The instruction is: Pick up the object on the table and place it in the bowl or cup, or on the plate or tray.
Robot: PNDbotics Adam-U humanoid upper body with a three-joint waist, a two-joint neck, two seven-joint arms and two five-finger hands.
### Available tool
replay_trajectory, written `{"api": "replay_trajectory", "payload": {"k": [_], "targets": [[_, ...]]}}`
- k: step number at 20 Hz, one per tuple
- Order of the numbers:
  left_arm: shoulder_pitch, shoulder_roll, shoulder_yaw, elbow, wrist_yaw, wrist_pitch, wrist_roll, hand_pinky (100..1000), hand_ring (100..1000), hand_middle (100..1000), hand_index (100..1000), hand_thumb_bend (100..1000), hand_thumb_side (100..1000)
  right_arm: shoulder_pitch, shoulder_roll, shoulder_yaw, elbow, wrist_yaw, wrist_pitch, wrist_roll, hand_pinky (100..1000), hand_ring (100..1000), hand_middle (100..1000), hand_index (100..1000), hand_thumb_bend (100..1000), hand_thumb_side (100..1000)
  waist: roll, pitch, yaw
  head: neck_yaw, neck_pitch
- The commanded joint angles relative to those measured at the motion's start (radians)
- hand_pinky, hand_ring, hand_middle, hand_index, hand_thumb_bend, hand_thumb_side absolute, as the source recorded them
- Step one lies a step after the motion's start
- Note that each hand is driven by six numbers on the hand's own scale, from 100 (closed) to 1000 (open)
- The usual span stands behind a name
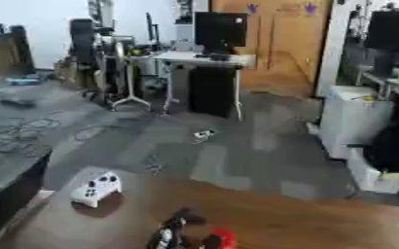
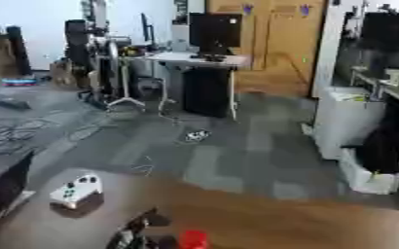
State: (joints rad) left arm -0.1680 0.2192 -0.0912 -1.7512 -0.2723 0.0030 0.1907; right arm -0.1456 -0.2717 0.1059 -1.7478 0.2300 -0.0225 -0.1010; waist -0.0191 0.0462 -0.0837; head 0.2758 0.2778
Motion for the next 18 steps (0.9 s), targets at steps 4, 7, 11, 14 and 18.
{"api": "replay_trajectory", "payload": {"k": [4,7,11,14,18], "targets": [[-0.012,0.007,0.01,-0.023,-0.001,-0.001,0.009,507,1000,706,745,537,789,-0.004,-0.006,-0.007,-0.009,0.002,-0.002,-0.003,669,515,773,851,314,630,0.005,-0.004,-0.003,0.02,0.016],[-0.021,0.011,0.013,-0.022,-0.006,-0.002,0.011,510,1000,707,746,541,787,-0.008,0.002,-0.011,-0.009,0.0,-0.002,-0.008,669,515,773,851,313,629,0.008,0.001,-0.006,0.044,0.027],[-0.04,0.035,0.017,-0.022,-0.026,-0.005,0.014,515,1000,710,748,550,778,-0.012,0.012,-0.01,-0.004,-0.001,-0.003,-0.009,669,514,773,851,312,627,0.014,0.011,-0.003,0.073,0.045],[-0.046,0.056,0.022,-0.02,-0.043,-0.006,0.02,521,1000,715,749,554,774,-0.011,0.013,-0.01,-0.002,0.0,-0.004,-0.01,670,514,773,851,313,627,0.018,0.015,-0.009,0.08,0.056],[-0.071,0.115,0.015,-0.013,-0.068,-0.01,0.016,537,1000,722,754,582,755,-0.011,0.016,-0.008,-0.001,0.001,-0.005,-0.01,670,514,773,851,310,621,0.022,0.023,-0.018,0.088,0.08]]}}
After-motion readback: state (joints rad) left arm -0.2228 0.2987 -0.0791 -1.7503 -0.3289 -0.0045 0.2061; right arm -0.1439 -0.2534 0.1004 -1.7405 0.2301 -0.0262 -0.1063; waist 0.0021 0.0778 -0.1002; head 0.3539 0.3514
